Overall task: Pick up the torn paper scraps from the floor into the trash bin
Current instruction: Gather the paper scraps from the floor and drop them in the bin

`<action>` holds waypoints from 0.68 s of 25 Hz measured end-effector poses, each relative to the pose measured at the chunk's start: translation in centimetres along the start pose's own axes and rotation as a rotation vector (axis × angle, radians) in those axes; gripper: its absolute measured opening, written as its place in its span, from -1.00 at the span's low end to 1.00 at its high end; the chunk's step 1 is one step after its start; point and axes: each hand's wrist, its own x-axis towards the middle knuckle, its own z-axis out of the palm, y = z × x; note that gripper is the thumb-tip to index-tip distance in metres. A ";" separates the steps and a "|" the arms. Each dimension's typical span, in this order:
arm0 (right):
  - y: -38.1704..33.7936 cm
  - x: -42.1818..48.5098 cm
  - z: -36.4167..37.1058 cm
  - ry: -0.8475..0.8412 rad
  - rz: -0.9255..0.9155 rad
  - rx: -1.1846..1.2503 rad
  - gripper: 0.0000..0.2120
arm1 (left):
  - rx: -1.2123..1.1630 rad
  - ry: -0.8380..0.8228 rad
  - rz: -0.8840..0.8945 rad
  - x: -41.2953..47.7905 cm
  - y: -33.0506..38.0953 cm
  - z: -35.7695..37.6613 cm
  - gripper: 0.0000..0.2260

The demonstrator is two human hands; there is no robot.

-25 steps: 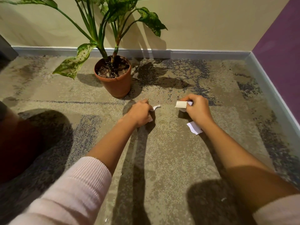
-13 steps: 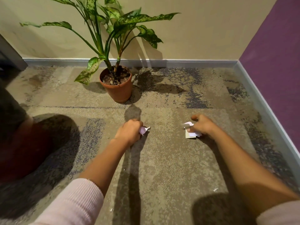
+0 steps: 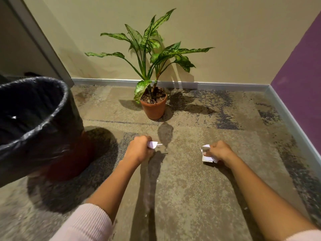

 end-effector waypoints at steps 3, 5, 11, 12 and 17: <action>-3.6 -2.7 1.7 -0.049 -0.098 0.111 -0.88 | -0.068 0.067 -0.025 -2.1 -0.8 -3.1 -0.91; -6.8 -4.5 2.8 -0.085 -0.165 0.156 -0.84 | -0.088 0.122 -0.047 -3.5 -1.4 -5.4 -0.90; -17.9 -11.1 5.7 -0.195 -0.388 0.257 -0.86 | -0.028 0.288 -0.027 -6.9 -3.5 -13.5 -0.83; -19.8 -12.6 6.3 -0.215 -0.431 0.310 -0.88 | -0.001 0.327 -0.021 -7.4 -4.0 -15.1 -0.82; -29.2 -18.5 9.4 -0.339 -0.595 0.580 -0.87 | 0.088 0.479 -0.018 -10.0 -7.5 -22.5 -0.81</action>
